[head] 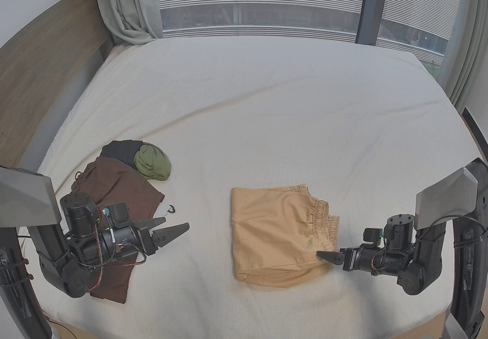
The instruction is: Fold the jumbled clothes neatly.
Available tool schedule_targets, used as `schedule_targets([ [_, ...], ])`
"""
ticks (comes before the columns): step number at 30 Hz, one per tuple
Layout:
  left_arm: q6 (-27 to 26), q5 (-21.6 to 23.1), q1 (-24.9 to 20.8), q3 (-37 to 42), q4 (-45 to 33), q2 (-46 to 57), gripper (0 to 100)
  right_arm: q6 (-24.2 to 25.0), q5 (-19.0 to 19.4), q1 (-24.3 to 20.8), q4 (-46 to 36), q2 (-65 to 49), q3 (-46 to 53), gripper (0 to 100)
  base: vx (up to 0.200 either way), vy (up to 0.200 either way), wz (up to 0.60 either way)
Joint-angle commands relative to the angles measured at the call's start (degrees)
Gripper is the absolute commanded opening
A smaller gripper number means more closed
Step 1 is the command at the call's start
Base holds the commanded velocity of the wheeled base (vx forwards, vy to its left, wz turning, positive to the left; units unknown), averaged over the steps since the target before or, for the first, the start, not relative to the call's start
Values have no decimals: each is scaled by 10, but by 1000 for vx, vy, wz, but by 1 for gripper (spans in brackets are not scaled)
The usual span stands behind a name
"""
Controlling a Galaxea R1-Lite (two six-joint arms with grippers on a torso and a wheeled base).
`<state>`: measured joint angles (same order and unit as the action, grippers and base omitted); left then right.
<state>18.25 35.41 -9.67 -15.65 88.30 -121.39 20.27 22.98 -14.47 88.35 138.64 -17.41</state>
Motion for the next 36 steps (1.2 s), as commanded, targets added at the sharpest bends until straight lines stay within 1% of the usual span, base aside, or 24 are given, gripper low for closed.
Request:
schedule_targets([
  [1, 0, 0, 0, 0, 0, -1, 100, 19, 0, -6, 0, 25, -13, 100, 0, 0, 0],
  [13, -1, 0, -1, 0, 0, -2, 100, 93, 0, -39, 1, 49, -39, 100, 0, 0, 0],
  [18, -1, 0, -1, 0, 0, -2, 100, 115, 0, -50, 1, 58, -54, 100, 0, 0, 0],
  [31, -1, 0, 0, 0, 0, -1, 100, 123, -2, -56, 1, 63, -68, 100, 0, 0, 0],
  [33, -1, 0, 0, -1, 0, -2, 100, 123, -17, -57, 1, 67, -73, 100, 0, 0, 0],
  [36, -1, 0, -1, -1, 0, -2, 100, 123, -20, -57, 1, 71, -77, 100, 0, 0, 0],
])
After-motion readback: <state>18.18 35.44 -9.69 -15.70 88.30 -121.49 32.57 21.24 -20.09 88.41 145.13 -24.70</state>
